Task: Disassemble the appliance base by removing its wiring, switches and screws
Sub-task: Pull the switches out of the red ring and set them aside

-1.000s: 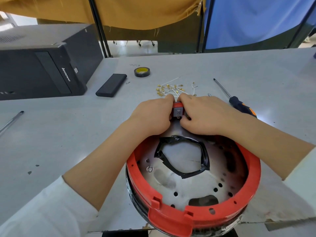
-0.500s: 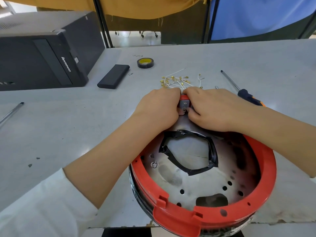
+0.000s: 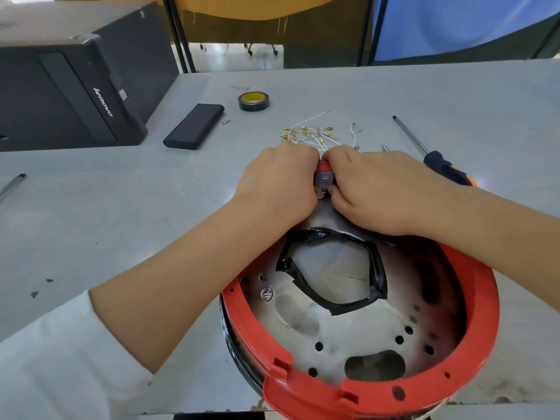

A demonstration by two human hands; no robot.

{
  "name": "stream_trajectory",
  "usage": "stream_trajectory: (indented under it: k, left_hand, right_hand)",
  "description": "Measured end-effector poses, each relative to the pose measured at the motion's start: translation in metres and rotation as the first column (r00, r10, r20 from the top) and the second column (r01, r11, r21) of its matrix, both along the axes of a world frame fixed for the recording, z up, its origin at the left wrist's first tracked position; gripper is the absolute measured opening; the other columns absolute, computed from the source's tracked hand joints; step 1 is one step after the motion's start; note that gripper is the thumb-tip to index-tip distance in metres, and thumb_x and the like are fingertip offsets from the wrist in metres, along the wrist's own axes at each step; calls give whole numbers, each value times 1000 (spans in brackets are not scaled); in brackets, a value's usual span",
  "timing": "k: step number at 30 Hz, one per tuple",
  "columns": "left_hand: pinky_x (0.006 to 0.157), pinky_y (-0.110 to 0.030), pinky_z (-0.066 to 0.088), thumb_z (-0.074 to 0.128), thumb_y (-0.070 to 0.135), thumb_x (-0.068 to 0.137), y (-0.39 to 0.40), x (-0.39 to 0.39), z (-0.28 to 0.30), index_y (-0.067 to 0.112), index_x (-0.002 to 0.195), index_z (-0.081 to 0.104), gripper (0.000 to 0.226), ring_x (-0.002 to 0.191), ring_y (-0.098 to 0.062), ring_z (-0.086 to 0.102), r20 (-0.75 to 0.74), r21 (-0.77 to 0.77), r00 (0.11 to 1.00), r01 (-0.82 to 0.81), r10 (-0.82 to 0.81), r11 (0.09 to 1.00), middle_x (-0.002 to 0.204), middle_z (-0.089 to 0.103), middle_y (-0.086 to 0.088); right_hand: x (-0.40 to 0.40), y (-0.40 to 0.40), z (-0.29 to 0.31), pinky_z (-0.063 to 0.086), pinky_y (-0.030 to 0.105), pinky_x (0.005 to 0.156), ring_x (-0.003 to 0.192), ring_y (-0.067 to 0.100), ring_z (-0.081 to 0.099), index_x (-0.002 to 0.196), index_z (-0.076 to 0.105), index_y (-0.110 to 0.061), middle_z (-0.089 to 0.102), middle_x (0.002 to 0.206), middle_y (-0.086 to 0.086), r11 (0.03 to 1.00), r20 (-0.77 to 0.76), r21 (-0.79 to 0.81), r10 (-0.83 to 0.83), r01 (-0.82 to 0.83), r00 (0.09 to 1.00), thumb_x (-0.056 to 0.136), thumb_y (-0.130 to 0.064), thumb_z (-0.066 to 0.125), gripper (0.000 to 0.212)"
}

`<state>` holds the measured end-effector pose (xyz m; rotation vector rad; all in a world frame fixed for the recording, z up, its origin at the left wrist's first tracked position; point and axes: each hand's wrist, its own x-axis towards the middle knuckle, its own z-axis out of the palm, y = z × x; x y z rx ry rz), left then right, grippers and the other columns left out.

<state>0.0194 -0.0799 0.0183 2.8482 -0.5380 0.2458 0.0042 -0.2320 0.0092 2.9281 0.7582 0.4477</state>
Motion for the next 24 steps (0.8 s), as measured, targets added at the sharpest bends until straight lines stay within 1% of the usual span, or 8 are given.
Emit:
stream_trajectory:
  k: [4,6,8,10,13,17,21,24]
  left_hand:
    - [51,-31,25,55,22,82,1,0,-1,22,84,44,11,72,-26,39,7,7,1000,17,-17,1000,96,59,-10]
    - [57,-30,30,57,28,85,3,2,-2,20,93,50,14,78,-28,48,-38,12,998,47,-46,999,101,60,-9]
    - [65,-31,32,56,33,87,4,3,-4,18,104,51,22,93,-31,55,-85,16,994,76,-74,997,108,60,-7]
    - [66,-31,32,54,30,89,4,4,-5,18,106,51,21,96,-32,56,-69,12,994,81,-80,997,108,61,-9]
    - [63,-32,32,54,27,88,4,4,-6,17,102,53,17,93,-34,56,-14,35,998,69,-68,997,105,61,-11]
    - [63,-32,31,55,24,87,3,3,-3,19,91,47,9,91,-34,55,-3,59,998,70,-70,996,102,61,-12]
    - [60,-31,29,56,22,86,1,2,-3,21,87,45,11,88,-33,54,-2,55,999,47,-47,997,100,60,-11]
    - [58,-30,28,55,21,85,0,1,-2,22,85,43,12,81,-31,50,3,47,1000,29,-29,998,98,60,-11]
  right_hand:
    - [2,0,1,26,34,59,87,33,58,107,40,-14,54,107,8,1000,-26,9,-9,10,1000,93,-30,35,22]
    - [2,0,2,28,34,61,89,32,58,109,41,-15,54,110,7,999,-55,32,-20,21,998,92,-30,35,24]
    - [1,0,2,27,34,62,90,32,57,108,40,-15,54,110,7,999,-60,34,-27,29,998,92,-30,34,22]
    - [1,1,1,28,34,62,90,32,57,106,38,-15,53,110,8,999,-58,21,-35,36,998,92,-30,34,21]
    - [1,2,1,28,35,63,93,33,58,108,38,-13,53,111,9,999,-63,2,-41,41,997,93,-29,34,22]
    - [2,3,2,27,35,63,94,32,57,109,38,-13,52,112,9,999,-46,-16,-37,37,998,94,-29,33,23]
    - [1,3,1,26,35,60,90,33,57,106,38,-13,52,110,9,999,-38,-12,-38,37,999,94,-29,32,20]
    - [2,3,1,25,35,60,89,33,57,107,38,-13,52,111,9,999,-33,-9,-35,35,999,93,-30,32,23]
